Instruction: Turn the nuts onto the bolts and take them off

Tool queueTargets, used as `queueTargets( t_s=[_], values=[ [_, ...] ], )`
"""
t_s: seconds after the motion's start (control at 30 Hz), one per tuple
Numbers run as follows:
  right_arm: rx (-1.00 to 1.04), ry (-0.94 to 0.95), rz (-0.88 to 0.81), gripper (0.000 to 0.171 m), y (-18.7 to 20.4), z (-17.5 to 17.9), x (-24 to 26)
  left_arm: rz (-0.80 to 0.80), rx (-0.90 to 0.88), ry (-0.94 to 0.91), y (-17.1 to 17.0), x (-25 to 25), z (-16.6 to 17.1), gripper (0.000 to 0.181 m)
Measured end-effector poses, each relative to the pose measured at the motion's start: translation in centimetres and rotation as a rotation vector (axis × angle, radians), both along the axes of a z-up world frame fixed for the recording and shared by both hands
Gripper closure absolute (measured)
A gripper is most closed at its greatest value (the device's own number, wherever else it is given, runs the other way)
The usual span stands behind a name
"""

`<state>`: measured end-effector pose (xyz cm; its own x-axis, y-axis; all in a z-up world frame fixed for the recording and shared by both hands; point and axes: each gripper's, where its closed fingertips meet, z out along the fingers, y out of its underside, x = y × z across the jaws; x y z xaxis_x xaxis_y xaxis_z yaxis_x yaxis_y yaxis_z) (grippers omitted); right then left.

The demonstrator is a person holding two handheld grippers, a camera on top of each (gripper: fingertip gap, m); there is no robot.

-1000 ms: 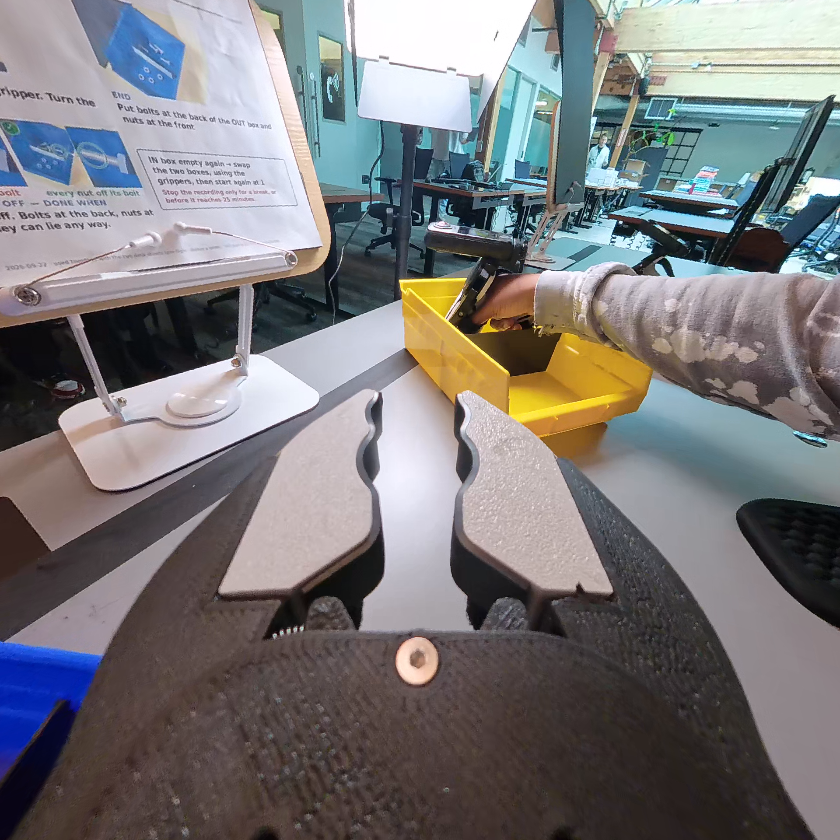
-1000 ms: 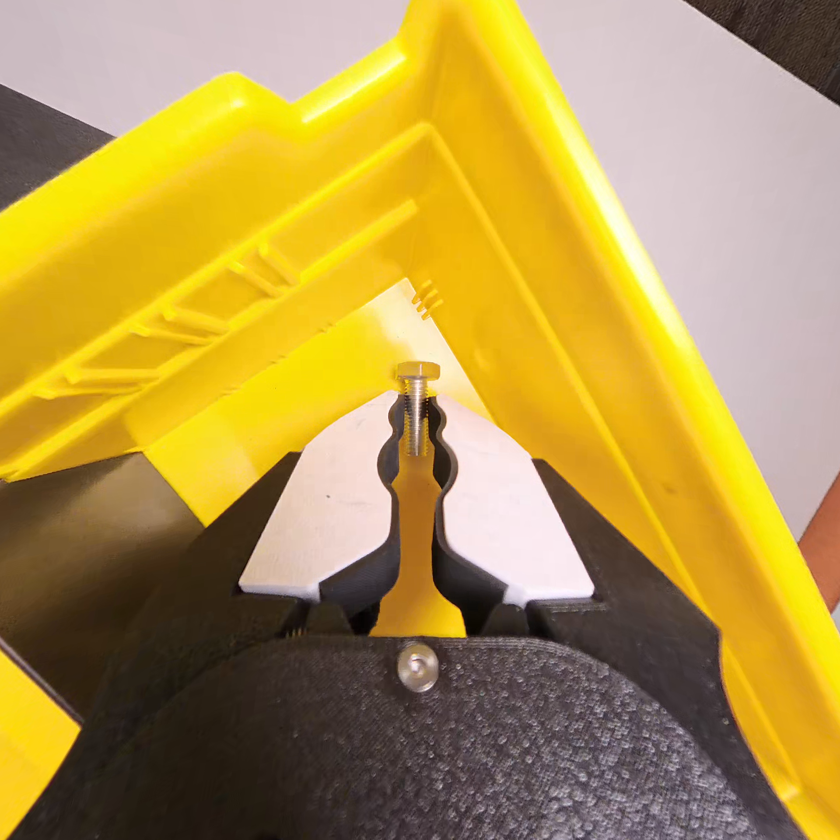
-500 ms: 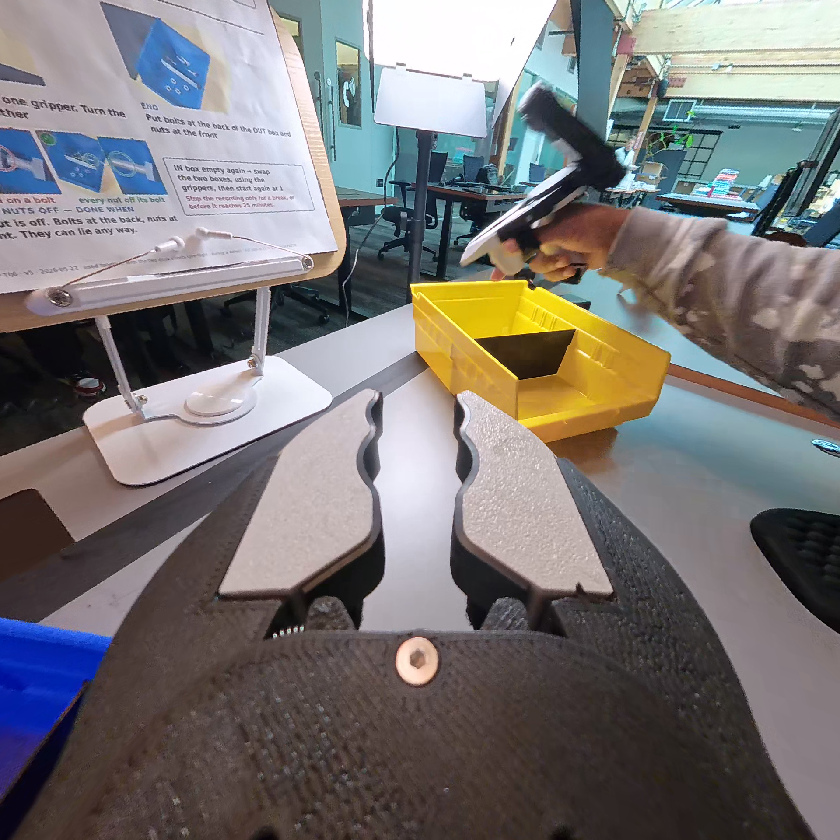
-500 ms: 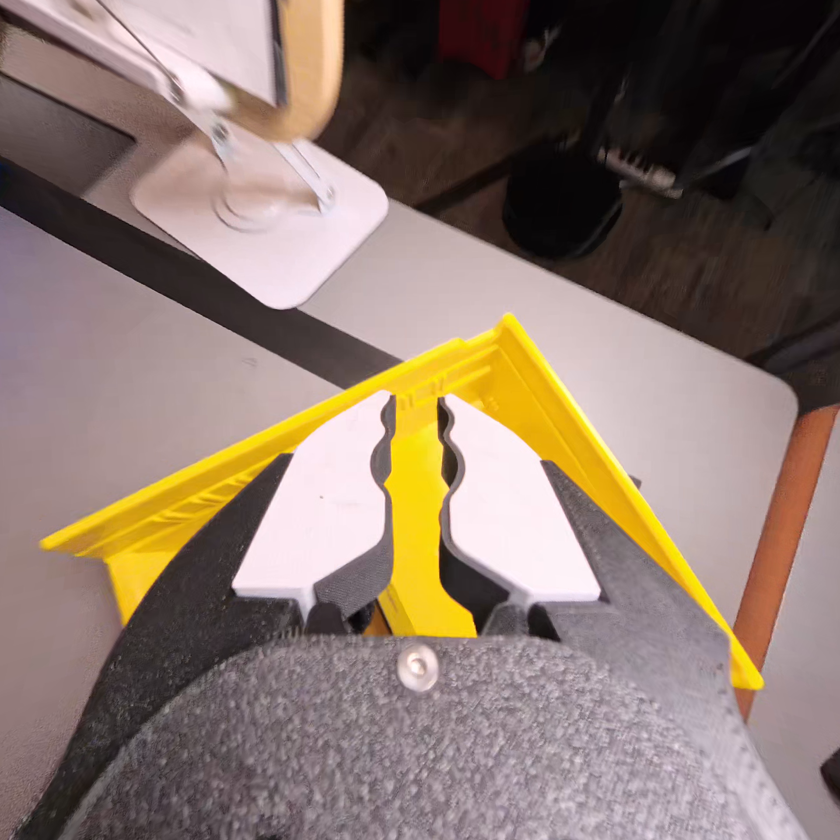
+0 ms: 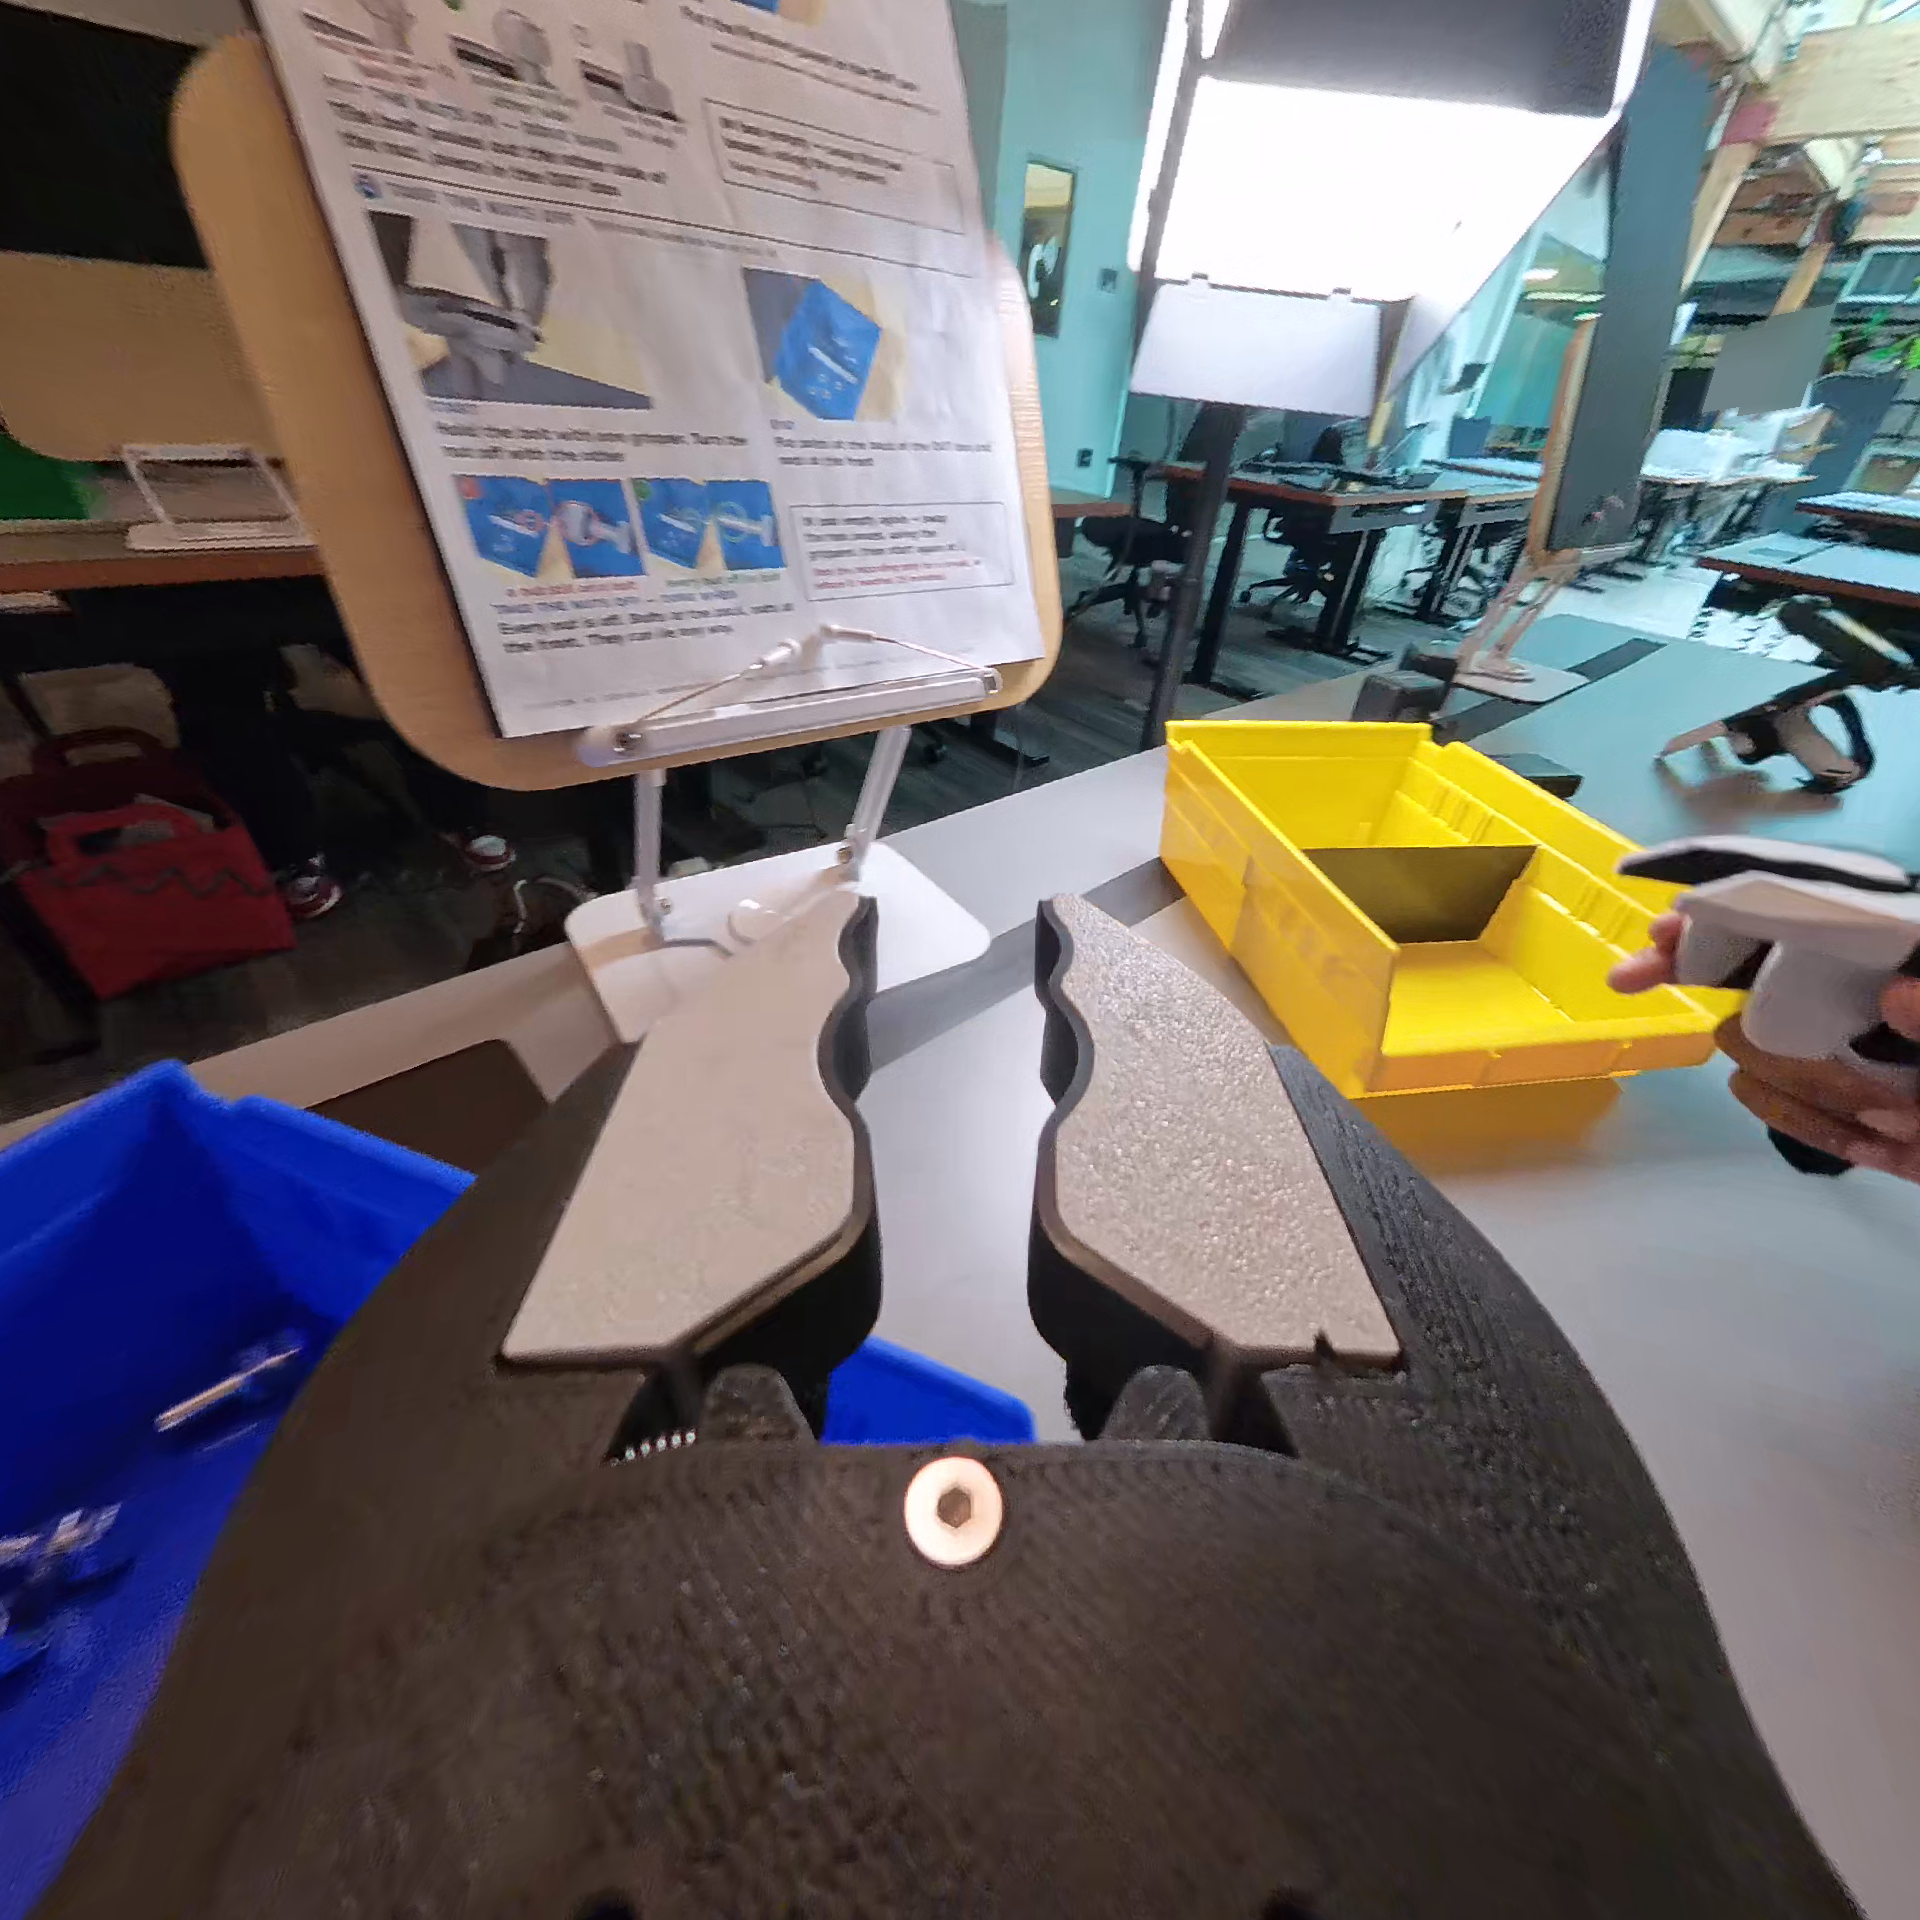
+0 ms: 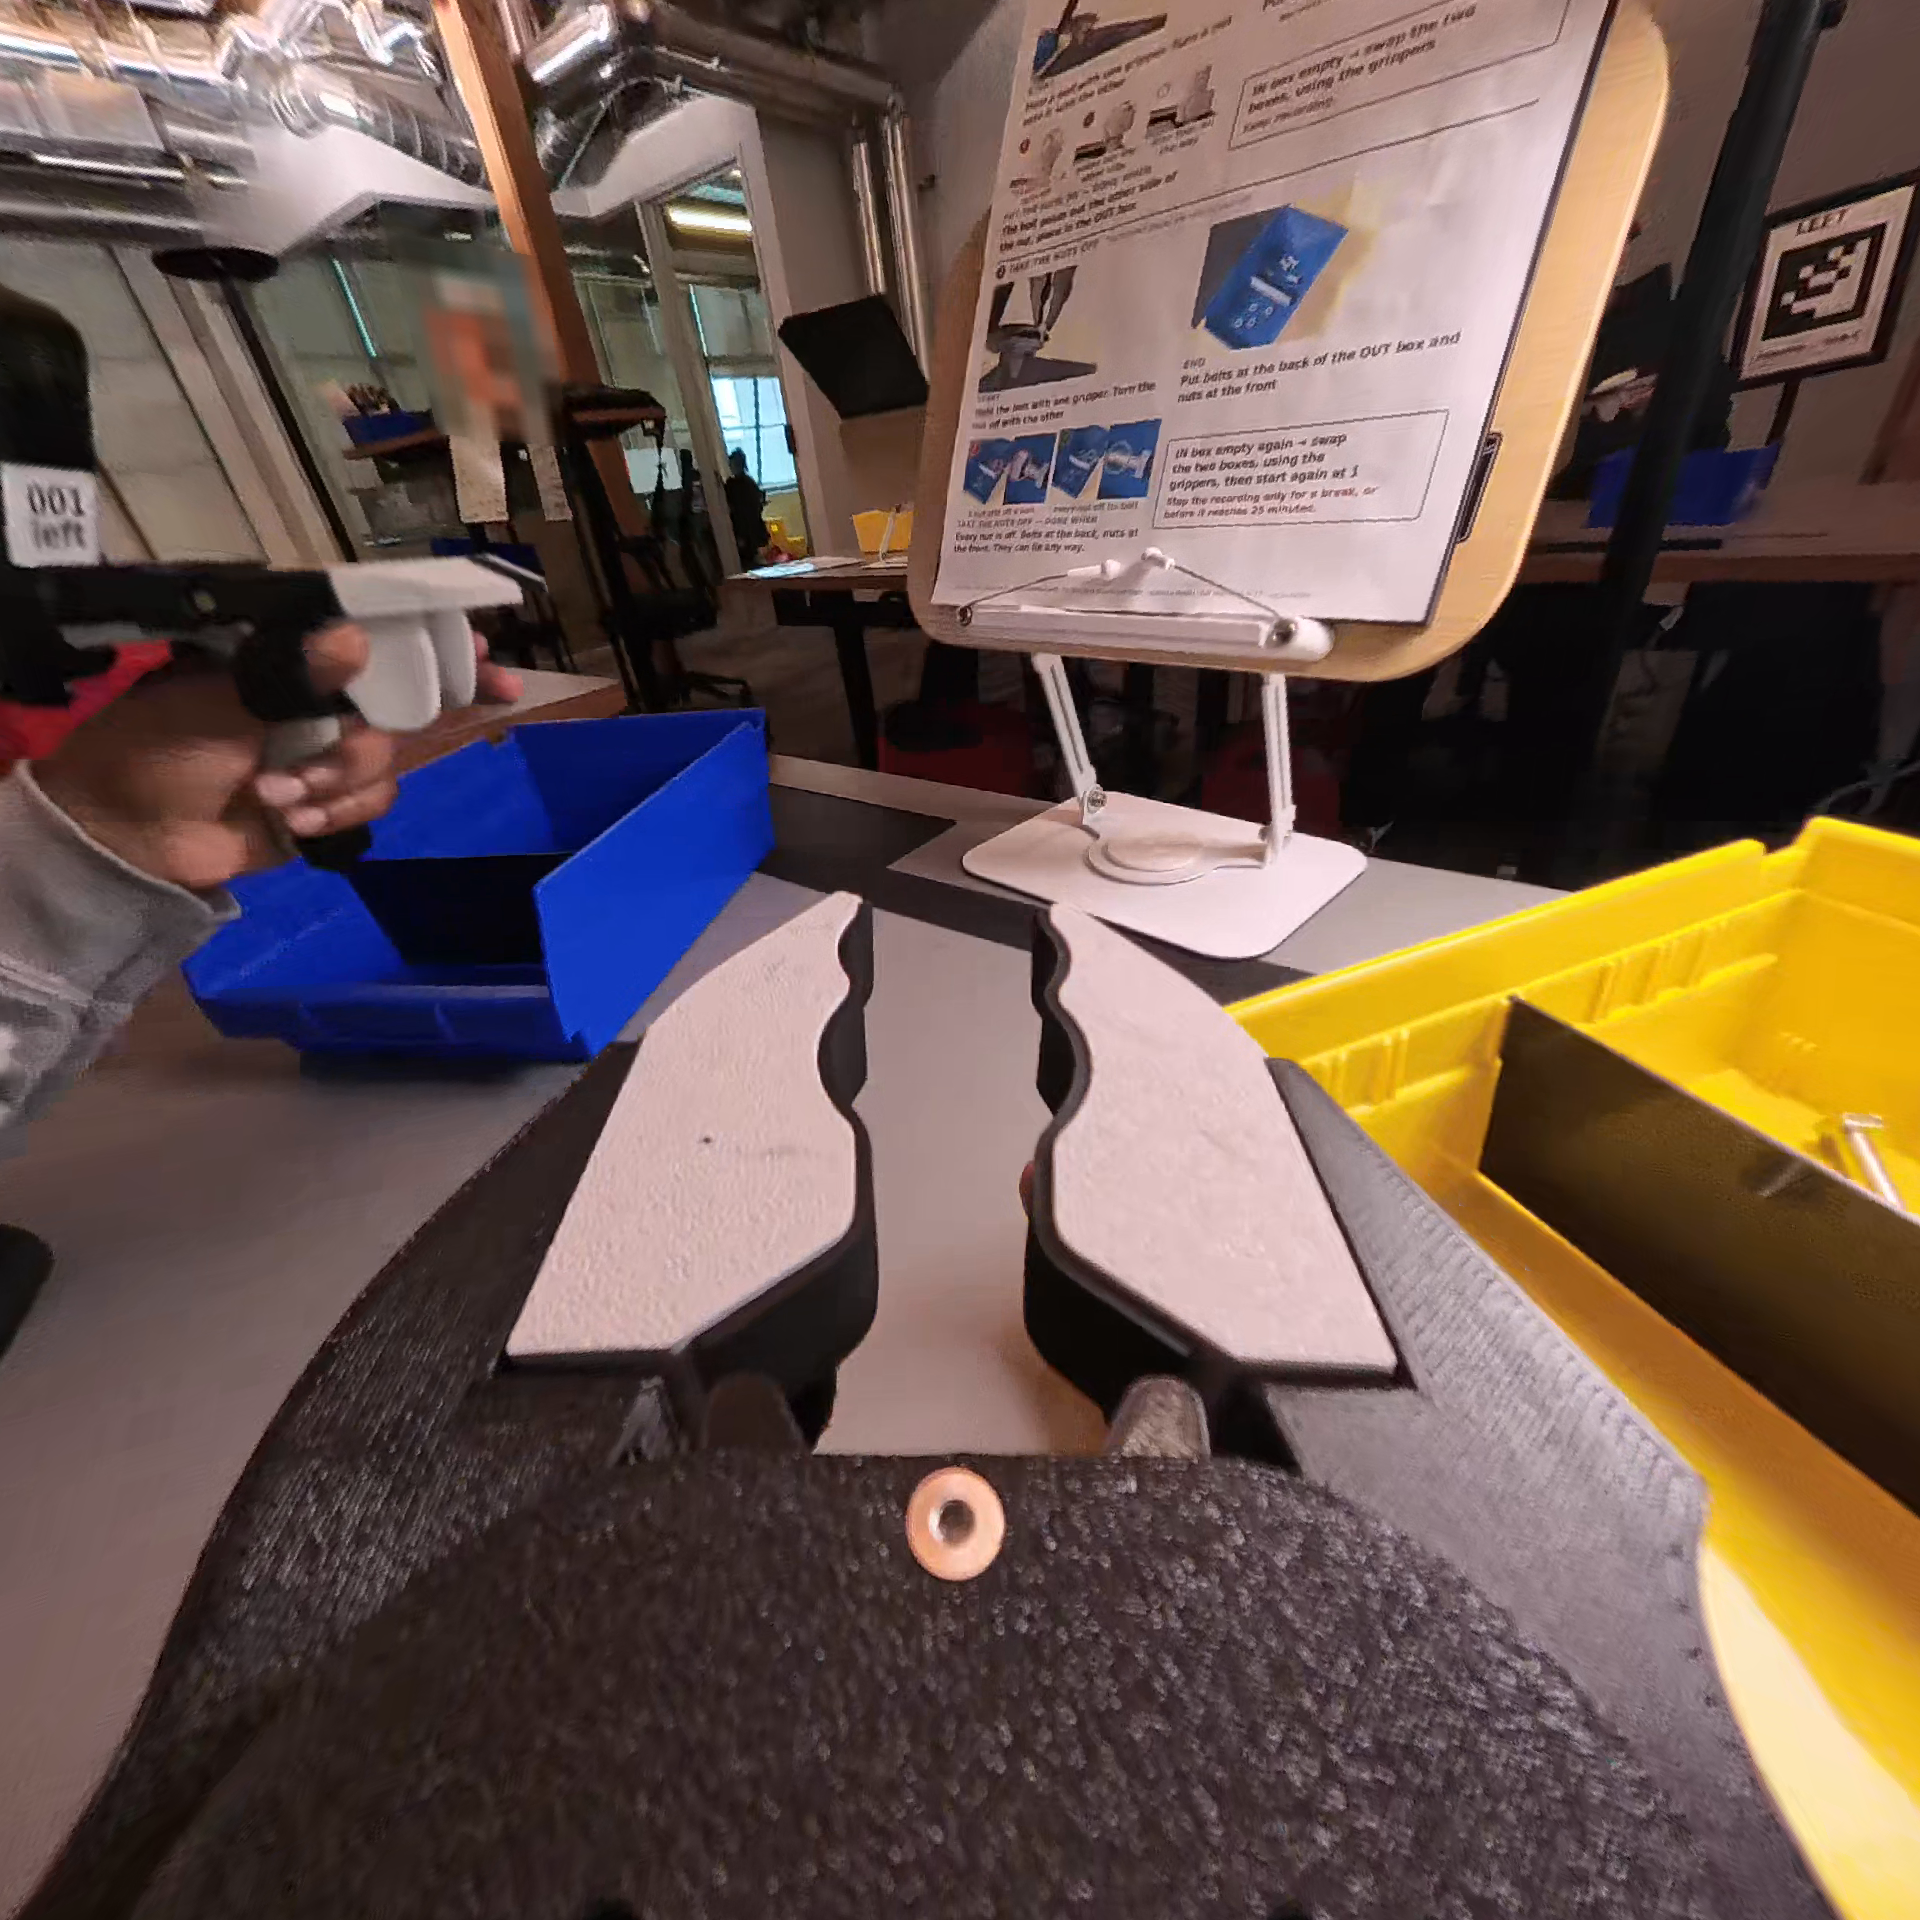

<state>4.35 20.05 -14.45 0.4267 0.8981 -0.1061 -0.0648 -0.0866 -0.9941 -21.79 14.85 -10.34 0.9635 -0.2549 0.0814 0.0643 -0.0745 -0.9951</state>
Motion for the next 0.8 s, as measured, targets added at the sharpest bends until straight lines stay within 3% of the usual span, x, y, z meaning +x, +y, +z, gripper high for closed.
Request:
queueTargets(
  t_s=[0.2, 0.37, 0.6, 0.8],
  values=[
    [0.030, -0.014, 0.055, 0.142, -1.2, -1.6, -1.3, 0.141, -0.150, 0.111, -0.1, -7.7, 1.2, 0.150],
    [0.044, -0.014, 0.060, 0.142, -1.3, -1.6, -1.2, 0.229, -0.372, 0.179, 0.7, -13.9, -0.8, 0.146],
    [0.054, -0.046, 0.084, 0.142, -1.8, -2.5, -1.4, 0.238, -0.828, 0.219, 1.6, -18.3, -9.2, 0.144],
    [0.046, -0.088, 0.118, 0.142, -2.2, -3.8, -1.9, 0.269, -1.228, 0.406, -0.2, -22.2, -17.1, 0.142]
  ],
)
